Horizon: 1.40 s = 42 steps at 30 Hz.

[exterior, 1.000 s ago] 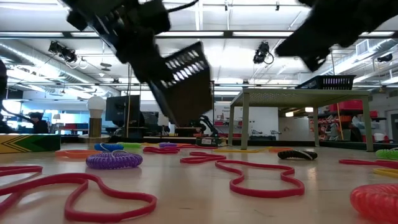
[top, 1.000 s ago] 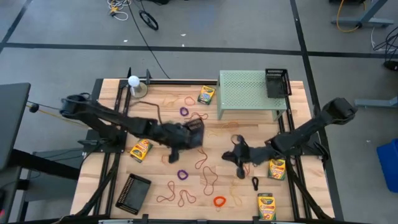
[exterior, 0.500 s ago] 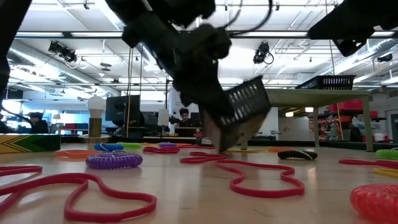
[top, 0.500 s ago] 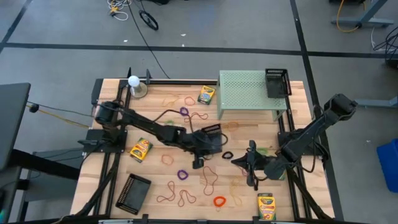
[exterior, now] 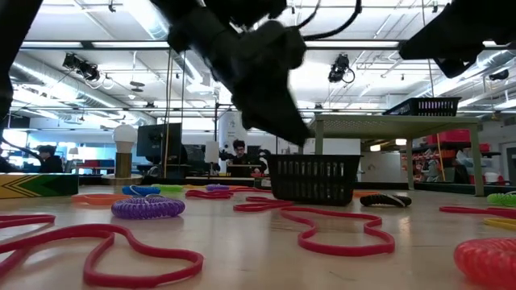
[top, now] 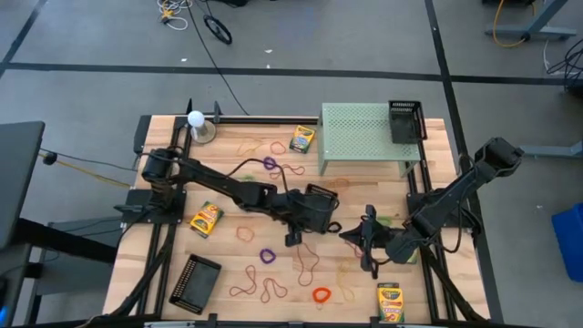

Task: Pick & Place Office Desk Supplies
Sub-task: Put the top black basket on the shelf

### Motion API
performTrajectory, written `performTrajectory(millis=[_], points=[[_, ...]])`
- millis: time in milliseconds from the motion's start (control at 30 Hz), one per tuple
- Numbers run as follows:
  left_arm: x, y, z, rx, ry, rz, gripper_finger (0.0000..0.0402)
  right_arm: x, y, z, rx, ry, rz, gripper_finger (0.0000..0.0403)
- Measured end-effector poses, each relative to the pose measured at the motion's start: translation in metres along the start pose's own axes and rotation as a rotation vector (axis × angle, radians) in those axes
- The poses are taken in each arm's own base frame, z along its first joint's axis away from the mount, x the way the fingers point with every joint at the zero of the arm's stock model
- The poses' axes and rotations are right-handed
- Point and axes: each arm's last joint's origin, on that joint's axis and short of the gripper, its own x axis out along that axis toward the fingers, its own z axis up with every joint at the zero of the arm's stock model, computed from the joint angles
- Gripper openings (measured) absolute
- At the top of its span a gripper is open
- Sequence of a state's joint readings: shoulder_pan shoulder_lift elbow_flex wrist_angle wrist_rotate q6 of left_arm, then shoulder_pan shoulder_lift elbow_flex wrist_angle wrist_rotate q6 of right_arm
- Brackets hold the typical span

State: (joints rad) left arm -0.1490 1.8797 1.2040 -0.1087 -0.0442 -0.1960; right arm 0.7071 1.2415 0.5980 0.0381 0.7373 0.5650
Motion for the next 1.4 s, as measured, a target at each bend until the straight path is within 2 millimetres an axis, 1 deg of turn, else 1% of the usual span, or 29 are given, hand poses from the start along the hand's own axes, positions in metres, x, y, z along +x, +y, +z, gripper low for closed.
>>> performTrajectory(millis=[67,133,167,233,300,400,433,500,567,667,733,867,1000,1133,1267,1400], points=[[-0.013,-0.001,0.006,0.031,-0.016,0.006,0.0148,0.002,-0.002,0.001,0.016,-0.002,-0.008,0.0017],[-0.028,-0.002,0.010,0.057,-0.013,0.027,0.0151,0.004,-0.004,0.003,0.045,-0.009,-0.018,0.0017],[-0.035,-0.003,0.010,0.072,-0.026,0.037,0.0147,0.005,-0.005,0.004,0.063,-0.009,-0.020,0.0017],[-0.045,-0.006,0.003,0.098,-0.074,0.052,0.0133,0.009,-0.008,0.006,0.105,-0.003,-0.020,0.0017],[-0.050,-0.006,-0.013,0.100,-0.129,0.042,0.0112,0.014,-0.012,0.007,0.130,0.015,-0.019,0.0016],[-0.059,-0.005,-0.042,0.087,-0.268,-0.047,0.0078,0.023,-0.013,0.010,0.139,0.040,-0.024,0.0010],[-0.063,-0.005,-0.050,0.088,-0.336,-0.096,0.0068,0.027,-0.012,0.012,0.140,0.048,-0.019,0.0009],[-0.069,-0.002,-0.072,0.091,-0.427,-0.160,0.0050,0.035,-0.009,0.017,0.135,0.069,-0.026,0.0007],[-0.076,0.000,-0.091,0.089,-0.530,-0.197,0.0036,0.042,-0.006,0.021,0.119,0.102,-0.040,0.0007],[-0.088,0.007,-0.112,0.076,-0.675,-0.221,0.0019,0.054,0.000,0.030,0.110,0.157,-0.068,0.0010],[-0.094,0.012,-0.125,0.070,-0.737,-0.224,0.0012,0.061,0.003,0.037,0.115,0.198,-0.102,0.0013],[-0.105,0.021,-0.140,0.069,-0.821,-0.216,0.0007,0.076,0.005,0.050,0.138,0.273,-0.179,0.0019],[-0.106,0.029,-0.145,0.058,-0.825,-0.186,0.0014,0.092,0.002,0.060,0.205,0.356,-0.211,0.0039],[-0.105,0.033,-0.144,0.047,-0.827,-0.154,0.0022,0.109,-0.001,0.067,0.236,0.435,-0.220,0.0074],[-0.104,0.035,-0.142,0.055,-0.829,-0.101,0.0023,0.125,-0.002,0.071,0.219,0.499,-0.213,0.0108],[-0.103,0.036,-0.141,0.065,-0.826,-0.049,0.0021,0.140,-0.002,0.066,0.176,0.570,-0.224,0.0122]])
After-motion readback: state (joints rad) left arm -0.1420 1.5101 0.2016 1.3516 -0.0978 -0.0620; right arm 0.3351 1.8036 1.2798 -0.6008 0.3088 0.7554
